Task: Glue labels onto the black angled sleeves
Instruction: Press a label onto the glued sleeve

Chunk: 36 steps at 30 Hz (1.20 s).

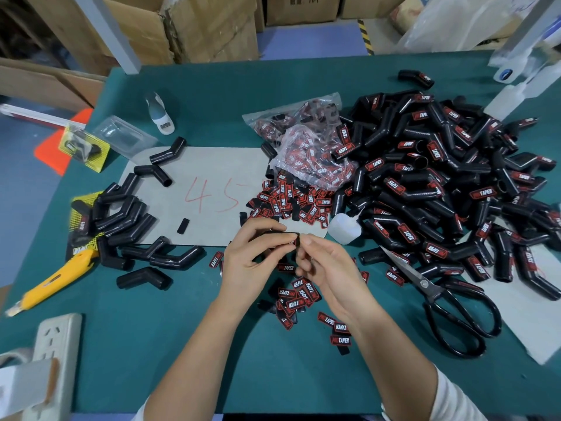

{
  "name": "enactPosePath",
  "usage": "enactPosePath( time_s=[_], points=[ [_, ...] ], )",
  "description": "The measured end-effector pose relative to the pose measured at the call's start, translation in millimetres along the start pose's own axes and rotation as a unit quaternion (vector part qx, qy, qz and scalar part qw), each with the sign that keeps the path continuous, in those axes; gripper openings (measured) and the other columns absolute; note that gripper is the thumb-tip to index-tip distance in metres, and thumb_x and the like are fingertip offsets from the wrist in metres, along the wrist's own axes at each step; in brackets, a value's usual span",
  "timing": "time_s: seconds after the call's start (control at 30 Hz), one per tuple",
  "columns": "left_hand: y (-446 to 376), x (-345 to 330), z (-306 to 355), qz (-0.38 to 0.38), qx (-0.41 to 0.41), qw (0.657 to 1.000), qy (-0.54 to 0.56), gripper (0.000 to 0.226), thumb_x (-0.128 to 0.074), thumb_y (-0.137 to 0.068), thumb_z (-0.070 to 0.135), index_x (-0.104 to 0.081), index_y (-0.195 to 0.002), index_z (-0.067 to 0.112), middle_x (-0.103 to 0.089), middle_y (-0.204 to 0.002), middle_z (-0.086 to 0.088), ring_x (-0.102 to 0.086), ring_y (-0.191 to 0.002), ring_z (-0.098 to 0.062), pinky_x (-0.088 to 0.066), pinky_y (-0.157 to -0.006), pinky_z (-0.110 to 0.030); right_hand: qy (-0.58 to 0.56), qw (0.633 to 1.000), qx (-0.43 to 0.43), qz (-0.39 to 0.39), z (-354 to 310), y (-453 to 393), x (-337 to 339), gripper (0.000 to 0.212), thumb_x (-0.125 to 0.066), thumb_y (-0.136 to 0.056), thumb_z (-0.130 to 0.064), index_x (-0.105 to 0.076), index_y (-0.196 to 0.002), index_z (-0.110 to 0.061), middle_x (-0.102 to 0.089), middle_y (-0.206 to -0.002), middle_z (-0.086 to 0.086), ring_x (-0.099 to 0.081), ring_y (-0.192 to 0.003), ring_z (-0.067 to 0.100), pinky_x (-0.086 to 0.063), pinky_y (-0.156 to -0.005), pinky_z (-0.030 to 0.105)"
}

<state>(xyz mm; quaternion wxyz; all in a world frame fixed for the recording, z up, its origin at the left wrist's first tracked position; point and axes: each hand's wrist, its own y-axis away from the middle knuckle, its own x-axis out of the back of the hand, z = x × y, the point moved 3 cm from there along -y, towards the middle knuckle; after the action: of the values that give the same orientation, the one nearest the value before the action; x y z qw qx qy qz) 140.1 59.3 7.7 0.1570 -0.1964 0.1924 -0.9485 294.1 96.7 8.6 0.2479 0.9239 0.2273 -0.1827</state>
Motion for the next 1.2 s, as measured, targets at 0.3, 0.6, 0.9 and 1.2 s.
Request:
enactPosePath(
  time_s=[0.3,0.6,0.9,1.2],
  points=[
    [-1.5,0.8,-1.0,-0.025,0.002,1.000,-0.003,0.014,-0.077,-0.093,0.016,-0.079,-0.105,0.023,-0.068,-0.114,0.005,-0.069,-0.106,-0.023,-0.055,-0.091,-0.034,0.010,1.000,-0.009,0.004,2.6,0.0,0.7,0.030,-0.056,-0.108,-0.025,-0.072,-0.084,-0.018,-0.047,-0.077,0.000,-0.044,-0.065,0.008,-0.049,-0.071,0.023],
    [-2.7,2.1,1.1,-0.022,0.007,1.000,0.010,0.012,-0.077,-0.092,0.014,-0.080,-0.103,0.018,-0.069,-0.113,0.002,-0.069,-0.105,-0.020,-0.055,-0.092,-0.032,0.010,1.000,-0.007,0.003,4.3,-0.9,1.8,0.025,-0.062,-0.097,-0.036,-0.073,-0.081,-0.021,-0.048,-0.074,0.000,-0.045,-0.066,0.008,-0.049,-0.072,0.023],
    [-3.6,9.3,-1.3,-0.067,0.076,0.993,0.064,0.018,-0.073,-0.096,0.018,-0.082,-0.112,0.017,-0.074,-0.126,0.005,-0.071,-0.116,-0.024,-0.064,-0.082,-0.049,0.050,0.998,0.036,0.021,2.1,-0.3,3.3,0.027,-0.059,-0.105,-0.030,-0.077,-0.086,-0.023,-0.042,-0.070,-0.004,-0.042,-0.066,0.007,-0.045,-0.072,0.024],
    [-3.0,9.4,5.0,-0.025,0.077,0.992,0.098,0.018,-0.075,-0.093,0.003,-0.081,-0.108,0.009,-0.076,-0.119,-0.002,-0.074,-0.105,-0.023,-0.065,-0.075,-0.035,0.060,0.997,0.035,0.037,-2.1,0.1,5.8,0.036,-0.055,-0.108,-0.025,-0.060,-0.073,-0.019,-0.041,-0.069,0.000,-0.044,-0.066,0.009,-0.044,-0.076,0.027]
  ],
)
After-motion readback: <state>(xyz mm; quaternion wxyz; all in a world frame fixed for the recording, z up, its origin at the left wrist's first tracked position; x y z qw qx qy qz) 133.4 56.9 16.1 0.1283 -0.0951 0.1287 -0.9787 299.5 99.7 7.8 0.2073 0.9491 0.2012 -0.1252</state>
